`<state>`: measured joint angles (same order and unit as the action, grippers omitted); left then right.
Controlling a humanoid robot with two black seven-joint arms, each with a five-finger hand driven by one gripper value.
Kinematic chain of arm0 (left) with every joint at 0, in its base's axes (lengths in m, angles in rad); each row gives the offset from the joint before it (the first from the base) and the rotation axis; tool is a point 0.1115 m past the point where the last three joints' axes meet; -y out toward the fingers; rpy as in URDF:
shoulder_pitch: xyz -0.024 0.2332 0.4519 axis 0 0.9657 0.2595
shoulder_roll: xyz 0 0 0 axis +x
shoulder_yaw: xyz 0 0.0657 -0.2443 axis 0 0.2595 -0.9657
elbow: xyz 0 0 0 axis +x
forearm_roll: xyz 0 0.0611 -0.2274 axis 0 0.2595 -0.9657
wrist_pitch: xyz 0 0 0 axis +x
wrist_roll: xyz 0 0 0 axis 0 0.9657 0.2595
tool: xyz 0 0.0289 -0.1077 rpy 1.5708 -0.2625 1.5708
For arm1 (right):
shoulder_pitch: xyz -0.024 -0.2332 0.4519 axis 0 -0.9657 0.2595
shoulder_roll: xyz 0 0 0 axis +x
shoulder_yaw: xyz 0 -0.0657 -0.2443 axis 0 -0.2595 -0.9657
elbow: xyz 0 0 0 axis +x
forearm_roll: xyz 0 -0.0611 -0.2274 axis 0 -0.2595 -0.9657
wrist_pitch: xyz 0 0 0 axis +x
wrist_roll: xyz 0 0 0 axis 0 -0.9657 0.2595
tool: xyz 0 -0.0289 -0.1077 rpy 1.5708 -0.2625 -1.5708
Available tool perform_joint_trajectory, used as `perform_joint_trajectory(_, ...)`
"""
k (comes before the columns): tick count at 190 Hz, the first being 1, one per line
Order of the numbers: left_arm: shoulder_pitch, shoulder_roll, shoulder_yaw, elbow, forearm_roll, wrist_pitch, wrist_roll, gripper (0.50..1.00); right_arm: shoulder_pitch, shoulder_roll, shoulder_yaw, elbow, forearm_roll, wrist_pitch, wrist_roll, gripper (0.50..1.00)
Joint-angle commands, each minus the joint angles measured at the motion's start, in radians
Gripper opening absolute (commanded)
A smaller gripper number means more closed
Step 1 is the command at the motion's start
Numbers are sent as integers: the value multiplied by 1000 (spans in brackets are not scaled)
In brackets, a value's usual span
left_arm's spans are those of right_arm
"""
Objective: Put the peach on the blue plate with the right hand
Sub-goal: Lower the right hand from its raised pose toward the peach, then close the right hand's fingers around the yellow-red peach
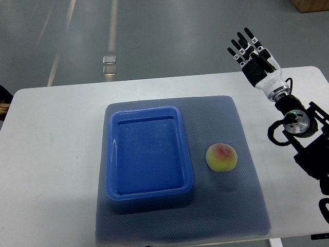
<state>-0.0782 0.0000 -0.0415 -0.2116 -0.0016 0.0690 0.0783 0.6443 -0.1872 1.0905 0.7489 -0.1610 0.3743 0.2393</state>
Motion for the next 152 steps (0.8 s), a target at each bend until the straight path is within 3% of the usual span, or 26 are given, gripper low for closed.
perform_joint_trajectory(1, 0, 0, 0, 0, 0, 0, 0, 1000, 0, 0, -1, 0, 0, 0, 0, 936)
perform_joint_trajectory(27, 0, 0, 2, 3, 2, 0, 3, 1000, 2, -3, -4, 1, -14, 2, -1, 936)
perform_joint_trajectory(41, 0, 0, 0, -2, 0, 3, 3, 1000, 31, -84, -144, 21, -271, 2, -1, 936)
perform_joint_trajectory(51, 0, 0, 0, -2, 0, 3, 3, 1000, 31, -84, -144, 21, -272, 2, -1, 936)
perform_joint_trajectory(52, 0, 0, 0, 0, 0, 2, 3, 1000, 69, -145, -231, 77, -486, 17, -1, 936)
perform_joint_trajectory(54, 0, 0, 0, 0, 0, 2, 3, 1000, 74, -159, -248, 90, -529, 17, -1, 936)
perform_joint_trajectory(66, 0, 0, 0, 0, 0, 2, 3, 1000, 78, -175, -265, 106, -568, 21, -1, 936)
perform_joint_trajectory(67, 0, 0, 0, -2, 0, 2, 3, 1000, 93, -278, -352, 197, -777, 49, 0, 938)
perform_joint_trajectory(75, 0, 0, 2, -2, 0, 2, 3, 1000, 95, -362, -402, 289, -932, 80, 0, 938)
perform_joint_trajectory(86, 0, 0, 2, -2, 0, 2, 3, 1000, 97, -382, -411, 314, -965, 87, 0, 938)
perform_joint_trajectory(87, 0, 0, 2, -3, 2, 2, 3, 1000, 125, -467, -463, 427, -1086, 130, 0, 938)
perform_joint_trajectory(103, 0, 0, 2, -5, 3, 2, 3, 1000, 160, -578, -535, 532, -1134, 210, 0, 938)
perform_joint_trajectory(139, 0, 0, 2, -6, 5, 0, 3, 1000, 144, -612, -558, 564, -1132, 183, 2, 938)
perform_joint_trajectory(140, 0, 0, 2, -6, 6, 0, 3, 1000, 124, -604, -561, 564, -1134, 143, 2, 936)
perform_joint_trajectory(152, 0, 0, 2, -6, 6, 0, 3, 1000, 100, -591, -560, 564, -1134, 103, 2, 936)
